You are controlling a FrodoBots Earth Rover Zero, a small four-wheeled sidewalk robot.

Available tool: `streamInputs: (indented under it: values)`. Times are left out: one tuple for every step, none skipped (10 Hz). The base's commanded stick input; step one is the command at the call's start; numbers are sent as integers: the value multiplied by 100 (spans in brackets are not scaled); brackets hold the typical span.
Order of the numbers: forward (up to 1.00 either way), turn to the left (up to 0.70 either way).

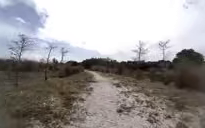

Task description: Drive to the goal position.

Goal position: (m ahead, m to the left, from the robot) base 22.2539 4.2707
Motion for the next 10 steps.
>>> streamInputs:
  values:
    - [70, 0]
    - [70, 0]
    - [70, 0]
    - [70, -22]
    - [70, -24]
    - [70, -5]
    - [70, 0]
    - [70, 0]
    - [70, 0]
    - [70, 0]
